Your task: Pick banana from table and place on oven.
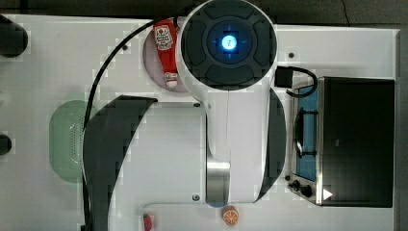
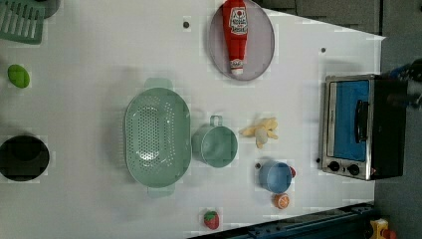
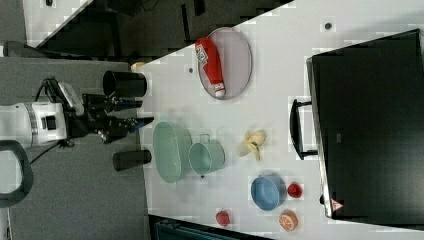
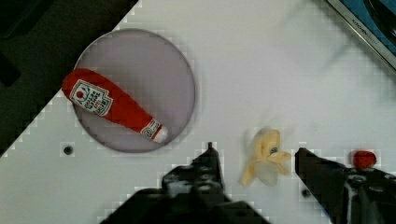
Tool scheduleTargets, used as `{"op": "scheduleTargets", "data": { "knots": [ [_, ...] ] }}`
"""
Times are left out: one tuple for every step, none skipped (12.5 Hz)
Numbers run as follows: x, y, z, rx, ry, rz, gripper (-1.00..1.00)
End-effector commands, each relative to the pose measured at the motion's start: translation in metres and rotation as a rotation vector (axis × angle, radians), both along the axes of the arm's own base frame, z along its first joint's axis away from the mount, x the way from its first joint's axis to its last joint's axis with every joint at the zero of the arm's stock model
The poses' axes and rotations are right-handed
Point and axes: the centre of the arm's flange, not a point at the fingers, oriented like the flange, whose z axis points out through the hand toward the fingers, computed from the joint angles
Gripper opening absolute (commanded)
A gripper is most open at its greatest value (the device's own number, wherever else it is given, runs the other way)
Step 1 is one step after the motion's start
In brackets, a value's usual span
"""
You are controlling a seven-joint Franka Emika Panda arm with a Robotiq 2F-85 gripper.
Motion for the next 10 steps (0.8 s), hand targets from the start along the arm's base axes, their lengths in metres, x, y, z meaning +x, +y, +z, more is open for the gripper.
{"op": "scheduleTargets", "data": {
  "knots": [
    [-0.129,-0.023,0.075,0.003,0.002,-0.089,0.60],
    [-0.129,-0.023,0.075,0.003,0.002,-0.089,0.81],
    [-0.129,-0.023,0.075,0.003,0.002,-0.089,0.99],
    [-0.129,-0.023,0.074,0.003,0.003,-0.089,1.00],
    [-0.128,-0.023,0.072,0.003,0.008,-0.088,1.00],
    [-0.126,-0.023,0.066,0.002,0.021,-0.088,1.00],
    [-0.122,-0.023,0.054,0.002,0.043,-0.088,1.00],
    [-0.116,-0.023,0.039,0.002,0.060,-0.087,1.00],
    [-0.108,-0.022,0.021,0.001,0.075,-0.086,1.00],
    [-0.100,-0.022,0.000,0.000,0.090,-0.085,1.00]
  ]
}}
